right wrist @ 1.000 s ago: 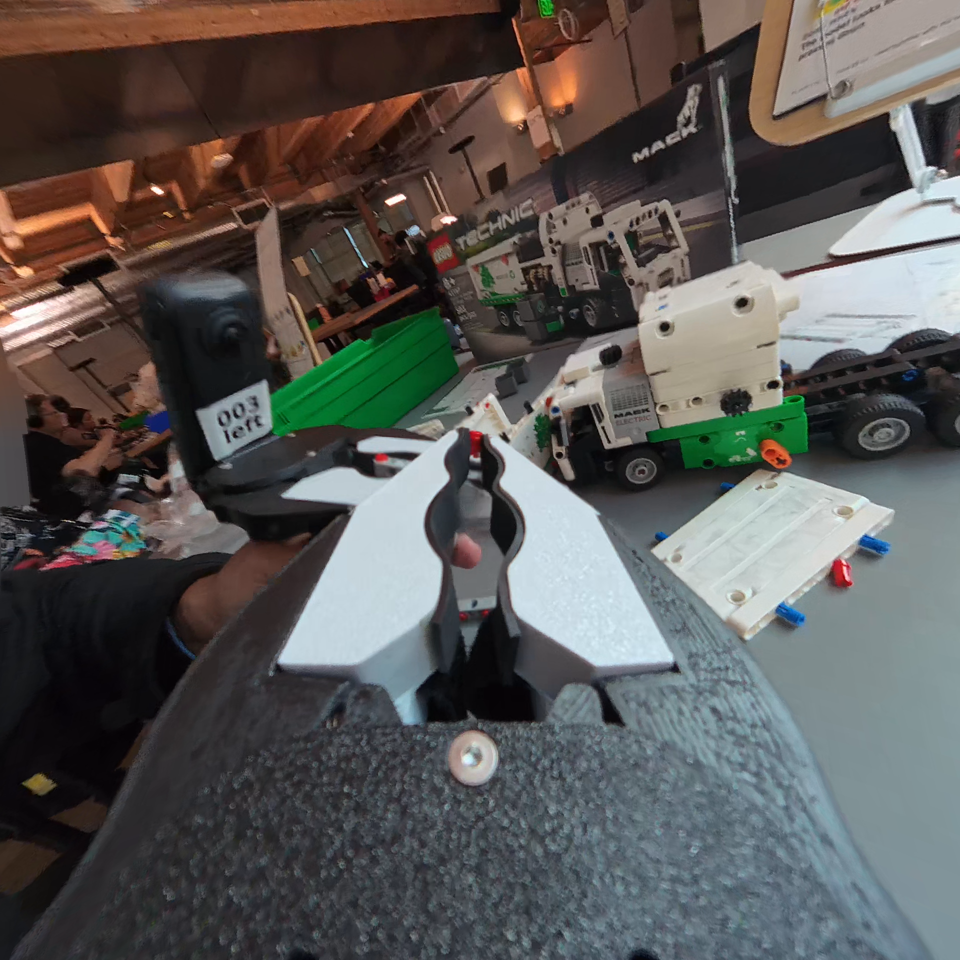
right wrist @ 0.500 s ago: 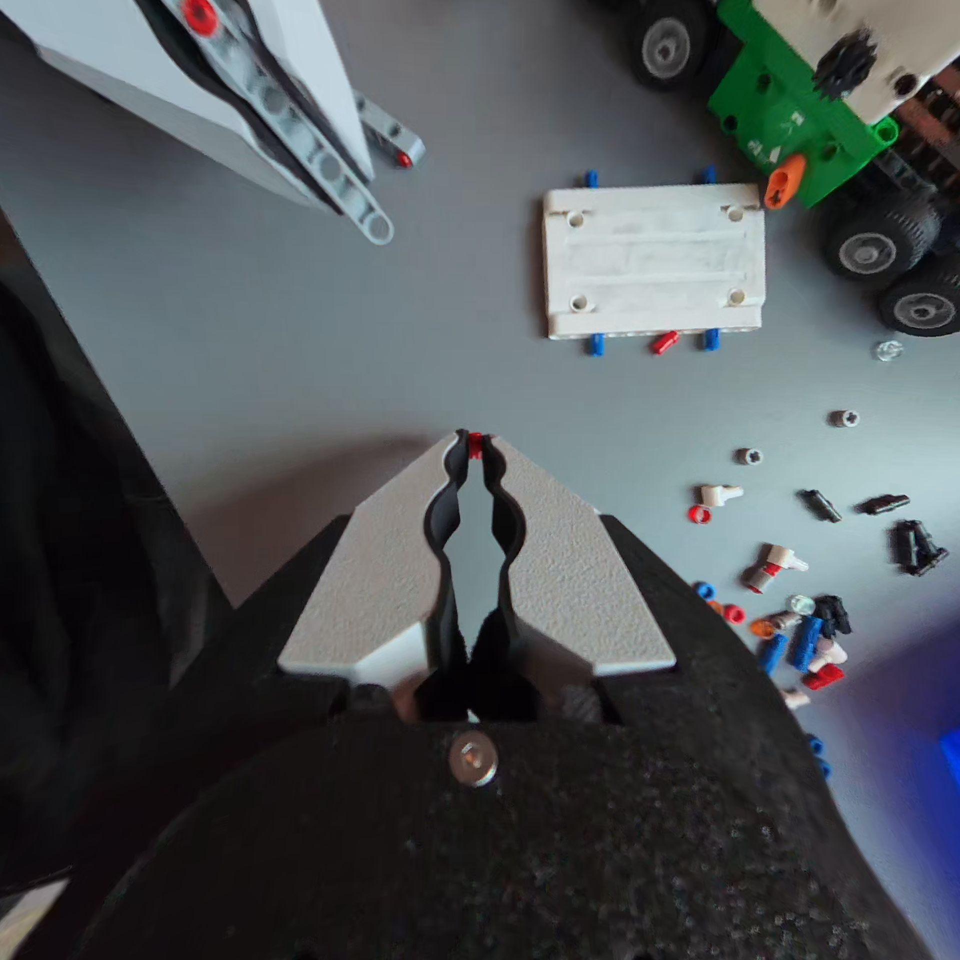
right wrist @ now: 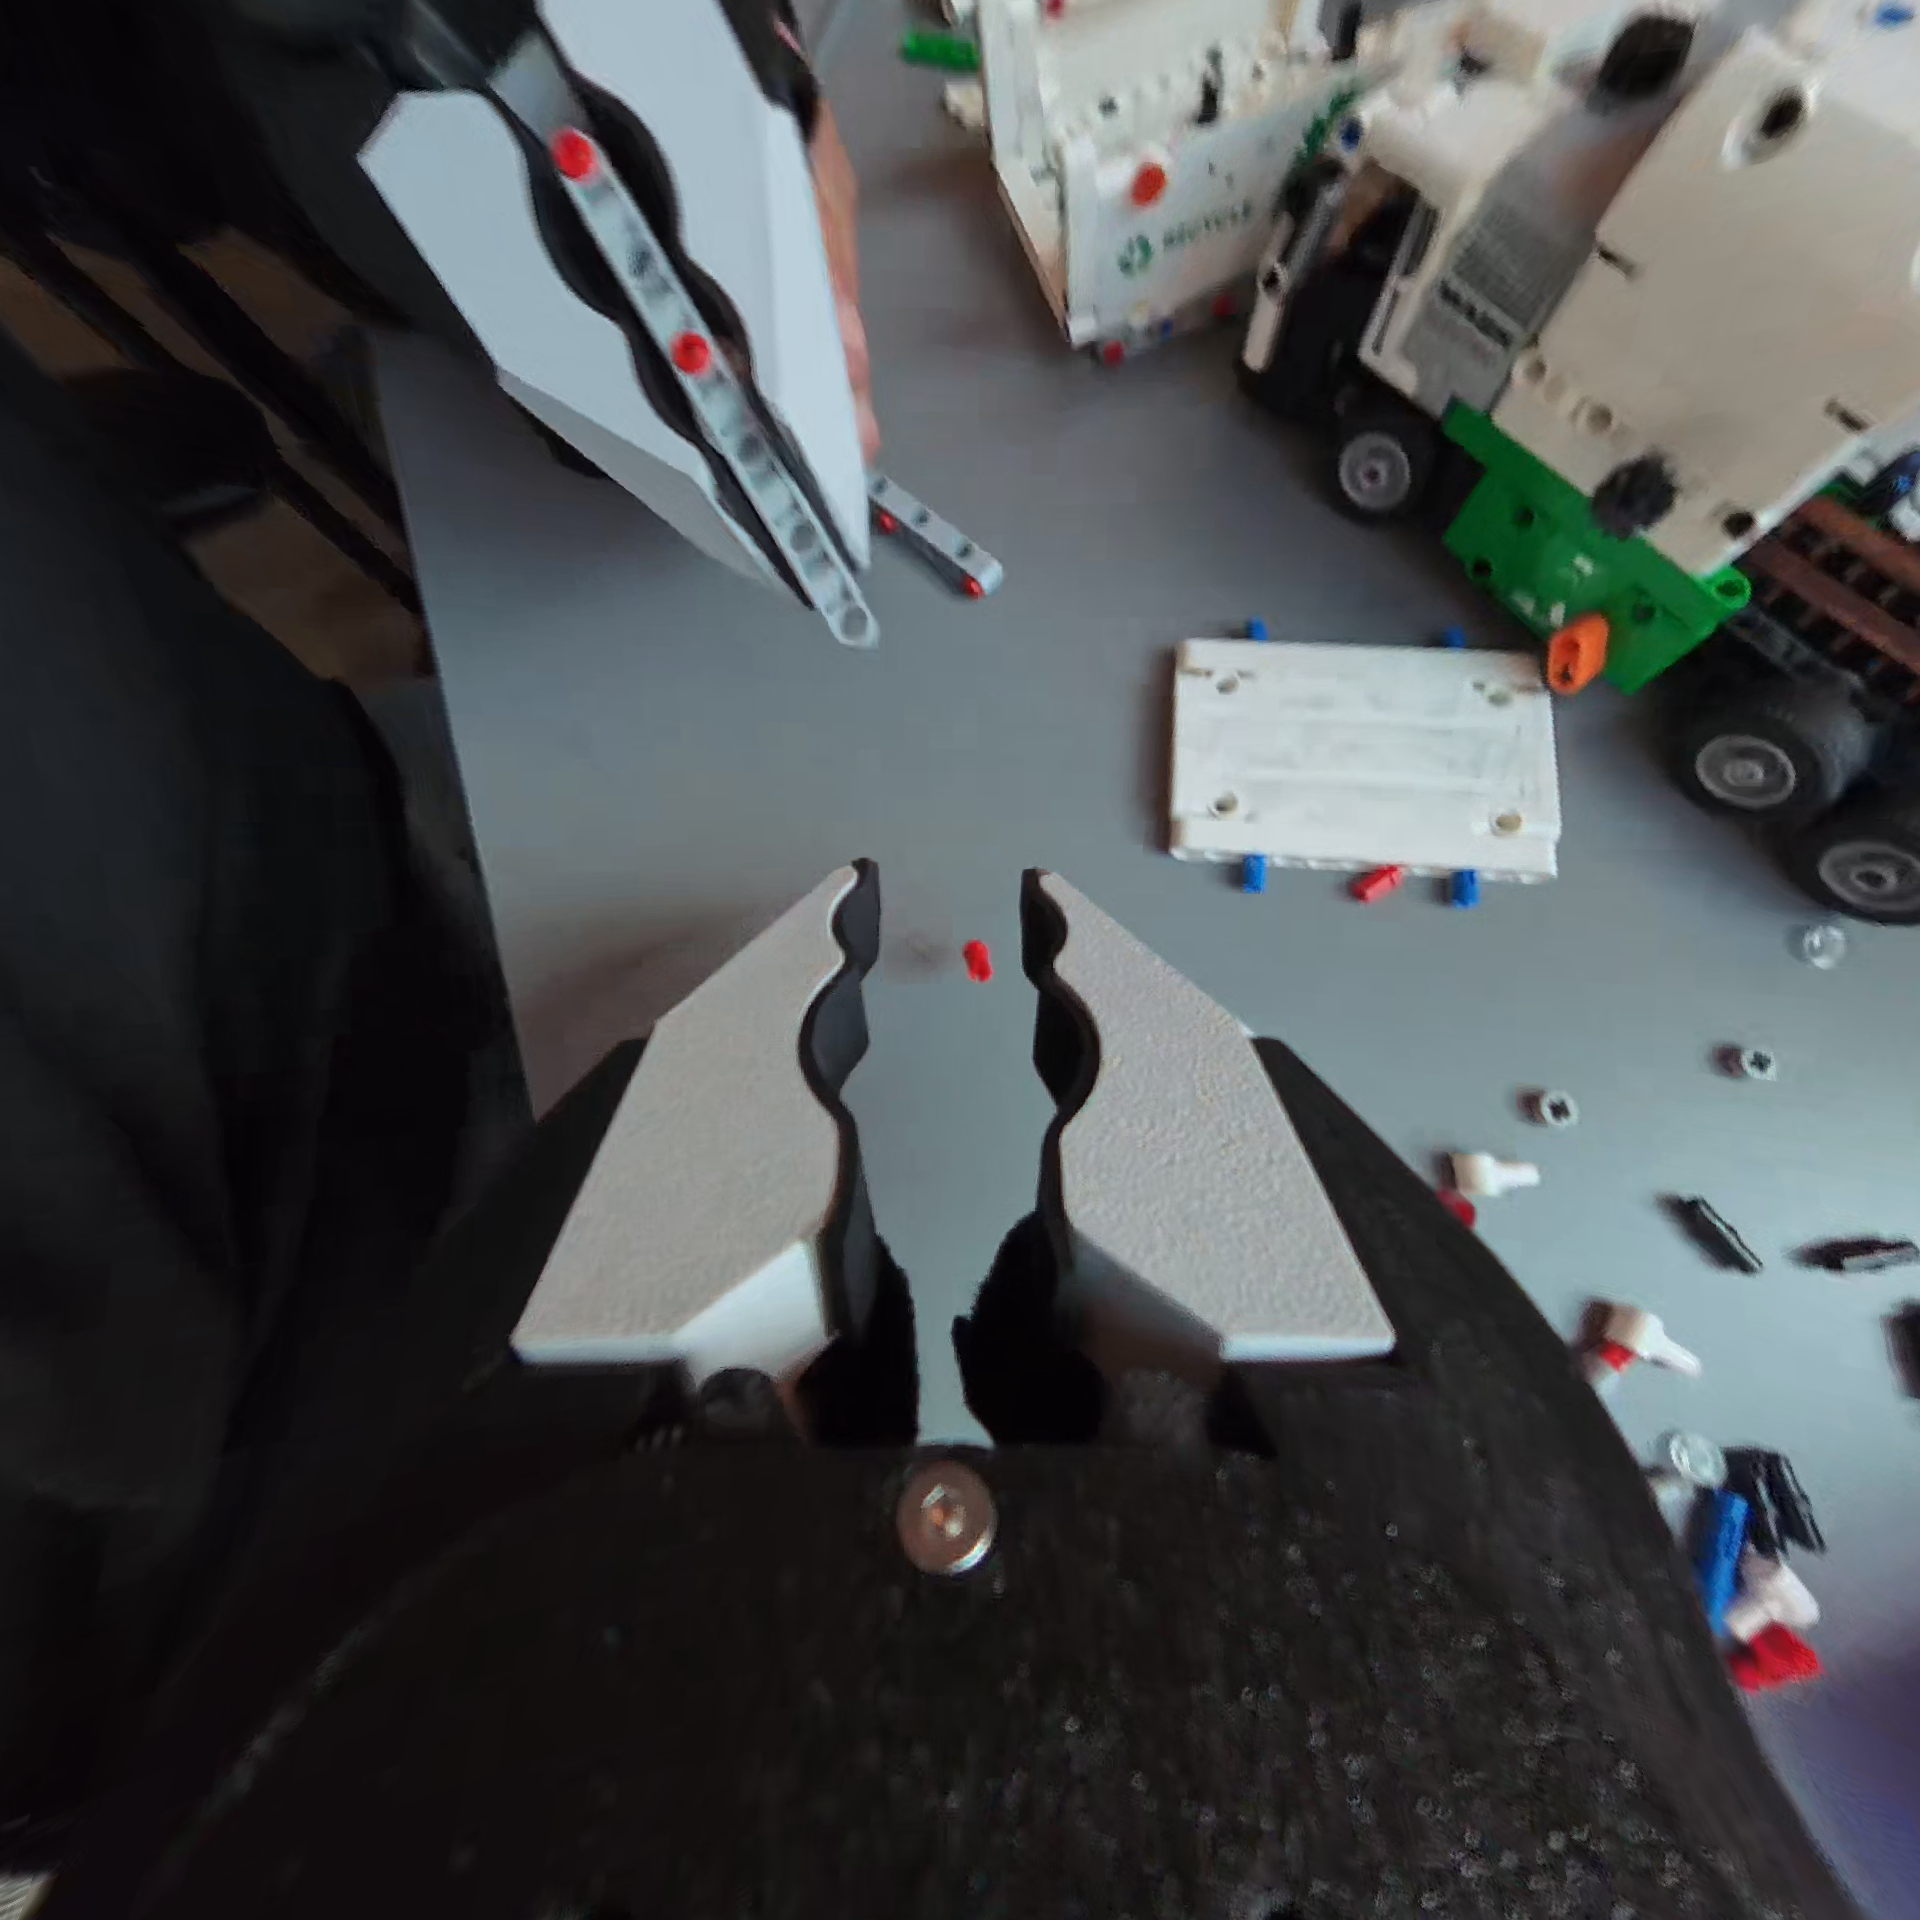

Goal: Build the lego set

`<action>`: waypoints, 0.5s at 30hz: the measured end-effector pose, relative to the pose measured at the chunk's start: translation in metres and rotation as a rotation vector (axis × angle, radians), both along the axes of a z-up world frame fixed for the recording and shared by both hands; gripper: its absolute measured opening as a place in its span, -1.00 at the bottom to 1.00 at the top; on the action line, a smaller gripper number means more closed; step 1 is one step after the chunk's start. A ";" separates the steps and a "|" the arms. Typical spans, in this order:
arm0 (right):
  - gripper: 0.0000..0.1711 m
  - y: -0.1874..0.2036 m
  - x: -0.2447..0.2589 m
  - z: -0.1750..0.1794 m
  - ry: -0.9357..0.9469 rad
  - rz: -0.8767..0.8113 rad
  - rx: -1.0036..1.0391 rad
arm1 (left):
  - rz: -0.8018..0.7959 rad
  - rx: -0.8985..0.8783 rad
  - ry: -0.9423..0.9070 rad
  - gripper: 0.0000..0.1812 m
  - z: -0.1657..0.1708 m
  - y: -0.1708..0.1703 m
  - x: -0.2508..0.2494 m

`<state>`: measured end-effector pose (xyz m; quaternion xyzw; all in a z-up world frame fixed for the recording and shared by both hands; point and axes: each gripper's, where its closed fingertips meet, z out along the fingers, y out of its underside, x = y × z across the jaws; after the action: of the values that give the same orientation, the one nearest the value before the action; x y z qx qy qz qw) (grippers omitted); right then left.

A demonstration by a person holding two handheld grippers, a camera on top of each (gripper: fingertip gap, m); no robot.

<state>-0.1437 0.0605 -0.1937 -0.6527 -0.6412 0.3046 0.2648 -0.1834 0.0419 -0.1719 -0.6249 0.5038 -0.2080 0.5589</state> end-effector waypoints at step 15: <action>-0.75 -0.026 -0.034 0.023 0.106 0.104 0.311 | -0.056 0.001 0.052 -0.94 -0.007 -0.007 0.003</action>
<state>-0.1776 0.0343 -0.1709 -0.5528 -0.6987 0.2491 0.3797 -0.1804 0.0346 -0.1794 -0.6157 0.5355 -0.2069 0.5397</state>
